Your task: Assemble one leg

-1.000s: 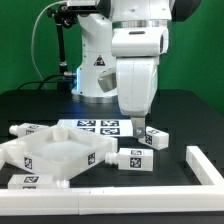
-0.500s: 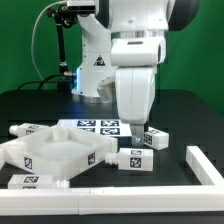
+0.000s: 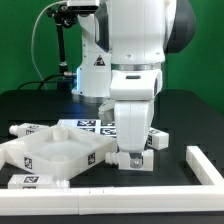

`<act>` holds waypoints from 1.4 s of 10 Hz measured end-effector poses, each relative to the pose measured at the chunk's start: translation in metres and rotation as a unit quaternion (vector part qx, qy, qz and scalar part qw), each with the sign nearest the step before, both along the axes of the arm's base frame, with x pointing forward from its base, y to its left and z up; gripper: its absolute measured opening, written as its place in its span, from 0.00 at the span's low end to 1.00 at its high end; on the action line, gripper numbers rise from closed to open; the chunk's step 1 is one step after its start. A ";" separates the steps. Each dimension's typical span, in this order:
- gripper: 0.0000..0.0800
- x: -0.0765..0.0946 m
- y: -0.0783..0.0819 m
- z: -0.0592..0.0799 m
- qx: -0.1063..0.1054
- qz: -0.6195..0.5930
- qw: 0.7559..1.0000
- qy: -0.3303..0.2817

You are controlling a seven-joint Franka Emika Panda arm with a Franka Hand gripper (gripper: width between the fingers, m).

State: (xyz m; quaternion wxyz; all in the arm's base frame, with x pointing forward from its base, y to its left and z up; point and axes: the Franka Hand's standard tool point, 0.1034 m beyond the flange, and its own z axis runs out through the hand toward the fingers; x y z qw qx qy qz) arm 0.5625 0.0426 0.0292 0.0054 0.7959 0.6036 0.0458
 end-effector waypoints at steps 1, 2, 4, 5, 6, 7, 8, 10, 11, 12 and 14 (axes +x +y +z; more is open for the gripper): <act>0.81 -0.003 0.000 0.000 0.000 0.000 1.000 0.000; 0.81 -0.004 -0.001 0.000 0.000 -0.001 1.000 0.001; 0.81 -0.004 -0.001 0.000 0.000 -0.006 1.000 0.000; 0.81 -0.002 0.001 0.006 0.000 -0.013 1.000 0.001; 0.81 0.000 0.001 0.017 -0.002 -0.016 1.000 0.004; 0.81 -0.001 0.003 0.024 -0.003 -0.025 1.000 0.010; 0.81 -0.004 0.008 0.023 -0.002 -0.035 0.999 0.011; 0.81 -0.018 0.012 0.013 -0.002 -0.039 0.999 0.023; 0.81 -0.023 0.013 0.005 -0.001 -0.042 0.999 0.029; 0.81 -0.028 0.015 -0.005 0.001 -0.044 0.999 0.032; 0.81 -0.030 0.009 -0.018 0.002 -0.041 0.998 0.037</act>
Offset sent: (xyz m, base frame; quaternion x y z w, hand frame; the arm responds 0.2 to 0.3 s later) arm -0.0073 -0.0001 -0.0025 -0.0044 -0.0135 0.0174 0.9997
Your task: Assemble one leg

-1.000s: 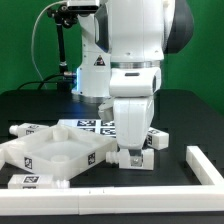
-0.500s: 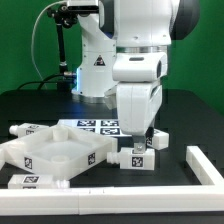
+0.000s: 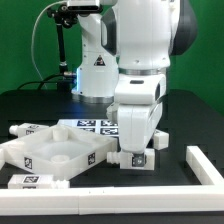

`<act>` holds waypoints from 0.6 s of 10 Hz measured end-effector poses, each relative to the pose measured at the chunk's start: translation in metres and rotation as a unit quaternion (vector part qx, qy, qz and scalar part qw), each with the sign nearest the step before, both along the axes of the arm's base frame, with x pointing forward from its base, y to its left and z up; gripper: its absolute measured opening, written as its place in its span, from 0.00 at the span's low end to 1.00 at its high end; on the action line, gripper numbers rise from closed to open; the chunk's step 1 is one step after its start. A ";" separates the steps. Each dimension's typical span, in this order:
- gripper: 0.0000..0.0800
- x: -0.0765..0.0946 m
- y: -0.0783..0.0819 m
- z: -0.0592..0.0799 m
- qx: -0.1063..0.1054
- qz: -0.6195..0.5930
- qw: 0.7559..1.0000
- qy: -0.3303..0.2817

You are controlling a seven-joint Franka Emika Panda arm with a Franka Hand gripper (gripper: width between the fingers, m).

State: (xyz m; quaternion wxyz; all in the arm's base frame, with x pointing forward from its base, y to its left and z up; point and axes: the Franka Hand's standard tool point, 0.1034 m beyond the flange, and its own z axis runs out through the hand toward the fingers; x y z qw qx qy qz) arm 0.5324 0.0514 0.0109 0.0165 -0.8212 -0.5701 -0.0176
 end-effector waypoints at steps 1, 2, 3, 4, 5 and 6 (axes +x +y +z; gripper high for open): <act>0.81 0.001 -0.005 -0.003 0.000 -0.001 1.000 0.001; 0.81 0.001 -0.004 -0.002 0.000 -0.003 1.000 0.001; 0.67 0.000 -0.005 -0.003 0.000 -0.004 1.000 0.002; 0.50 0.000 -0.005 -0.003 0.000 -0.004 1.000 0.002; 0.50 0.000 -0.005 -0.003 0.000 -0.004 1.000 0.002; 0.33 0.000 -0.005 -0.003 0.000 -0.004 1.000 0.002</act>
Offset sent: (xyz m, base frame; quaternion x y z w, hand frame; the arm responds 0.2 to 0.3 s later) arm 0.0000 0.0000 0.0000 0.0000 0.0000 0.0000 1.0000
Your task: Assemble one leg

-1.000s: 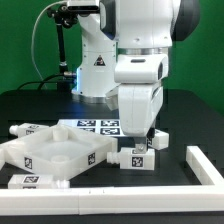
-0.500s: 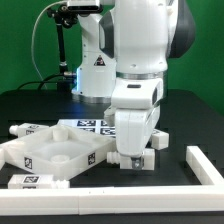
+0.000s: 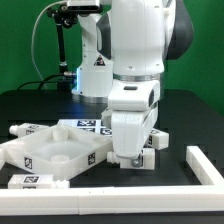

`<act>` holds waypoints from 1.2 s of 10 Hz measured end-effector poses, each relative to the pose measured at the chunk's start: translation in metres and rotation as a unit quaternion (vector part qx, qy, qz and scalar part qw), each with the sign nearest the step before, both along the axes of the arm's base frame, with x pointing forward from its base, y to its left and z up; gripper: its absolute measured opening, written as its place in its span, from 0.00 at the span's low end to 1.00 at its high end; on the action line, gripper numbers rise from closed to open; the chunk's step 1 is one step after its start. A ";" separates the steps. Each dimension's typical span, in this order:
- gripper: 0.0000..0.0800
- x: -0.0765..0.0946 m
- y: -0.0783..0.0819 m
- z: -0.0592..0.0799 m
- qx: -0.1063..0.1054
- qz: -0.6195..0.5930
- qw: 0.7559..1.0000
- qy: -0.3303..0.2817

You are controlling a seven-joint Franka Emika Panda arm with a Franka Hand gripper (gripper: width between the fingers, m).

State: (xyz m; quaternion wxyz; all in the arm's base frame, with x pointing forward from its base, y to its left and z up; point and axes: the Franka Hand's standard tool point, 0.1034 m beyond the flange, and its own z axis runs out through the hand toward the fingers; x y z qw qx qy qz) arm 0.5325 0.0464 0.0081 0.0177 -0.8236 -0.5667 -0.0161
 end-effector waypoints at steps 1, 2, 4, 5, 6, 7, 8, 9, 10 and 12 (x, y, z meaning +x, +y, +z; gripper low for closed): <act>0.33 0.000 0.000 0.000 0.000 0.000 1.000 0.000; 0.33 0.001 0.000 0.003 0.000 -0.006 1.000 -0.001; 0.33 0.005 -0.006 0.053 -0.008 -0.033 0.999 -0.017; 0.33 -0.002 -0.014 0.069 -0.010 -0.055 0.998 -0.036; 0.33 -0.010 -0.018 0.076 -0.011 -0.093 0.995 -0.041; 0.33 -0.015 -0.010 0.083 -0.008 -0.199 0.979 -0.032; 0.33 -0.015 -0.009 0.081 -0.008 -0.193 0.981 -0.030; 0.33 -0.015 -0.010 0.080 -0.008 -0.194 0.981 -0.029; 0.33 -0.015 -0.010 0.080 -0.008 -0.194 0.981 -0.029; 0.33 -0.016 -0.012 0.080 -0.008 -0.198 0.980 -0.030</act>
Offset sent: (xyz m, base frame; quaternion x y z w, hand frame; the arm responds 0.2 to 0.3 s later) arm -0.0128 -0.0148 0.0899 -0.0150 -0.0310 0.0581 0.9977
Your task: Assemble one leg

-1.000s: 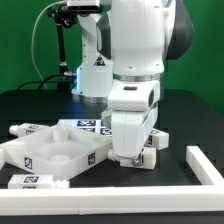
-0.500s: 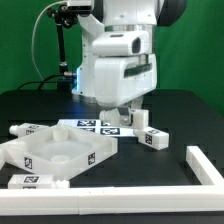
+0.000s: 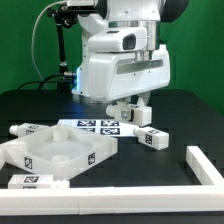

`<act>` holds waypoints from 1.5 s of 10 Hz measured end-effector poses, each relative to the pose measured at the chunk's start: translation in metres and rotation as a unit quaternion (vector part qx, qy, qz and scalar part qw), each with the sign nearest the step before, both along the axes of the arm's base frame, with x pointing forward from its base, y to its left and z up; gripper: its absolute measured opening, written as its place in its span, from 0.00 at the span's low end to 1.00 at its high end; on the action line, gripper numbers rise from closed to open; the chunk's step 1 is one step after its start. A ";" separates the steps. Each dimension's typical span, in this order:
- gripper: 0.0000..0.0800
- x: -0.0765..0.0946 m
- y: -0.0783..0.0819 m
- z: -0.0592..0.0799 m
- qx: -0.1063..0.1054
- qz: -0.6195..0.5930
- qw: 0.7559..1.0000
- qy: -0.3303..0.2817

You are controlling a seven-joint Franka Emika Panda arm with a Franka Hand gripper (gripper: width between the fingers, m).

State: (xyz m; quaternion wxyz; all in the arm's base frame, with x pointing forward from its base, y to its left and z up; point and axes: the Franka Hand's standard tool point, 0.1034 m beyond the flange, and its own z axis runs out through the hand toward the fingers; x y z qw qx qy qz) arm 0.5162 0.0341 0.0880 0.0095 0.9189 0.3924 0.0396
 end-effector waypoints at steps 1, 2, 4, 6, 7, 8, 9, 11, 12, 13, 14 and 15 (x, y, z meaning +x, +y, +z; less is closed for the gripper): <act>0.33 -0.012 -0.009 0.003 0.000 -0.036 0.999 -0.008; 0.33 -0.037 -0.017 0.002 0.000 -0.082 0.997 0.000; 0.33 -0.077 -0.023 -0.012 0.005 -0.145 0.989 0.020; 0.33 -0.075 -0.024 -0.012 0.013 -0.166 0.986 0.021; 0.33 -0.076 -0.024 -0.012 0.013 -0.166 0.986 0.022; 0.33 -0.076 -0.024 -0.012 0.013 -0.166 0.986 0.022; 0.33 -0.077 -0.024 -0.013 0.014 -0.182 0.983 0.018; 0.33 -0.112 -0.026 -0.031 0.018 -0.237 0.971 0.019; 0.33 -0.127 -0.034 -0.041 0.020 -0.256 0.966 0.014; 0.33 -0.144 -0.045 -0.056 0.018 -0.274 0.961 0.013; 0.33 -0.147 -0.054 -0.068 0.016 -0.271 0.962 0.015; 0.33 -0.148 -0.060 -0.076 0.015 -0.276 0.961 0.021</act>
Offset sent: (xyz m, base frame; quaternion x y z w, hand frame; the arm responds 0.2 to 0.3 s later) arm -0.0677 -0.0226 -0.0147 -0.0001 -0.0174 0.1760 0.9842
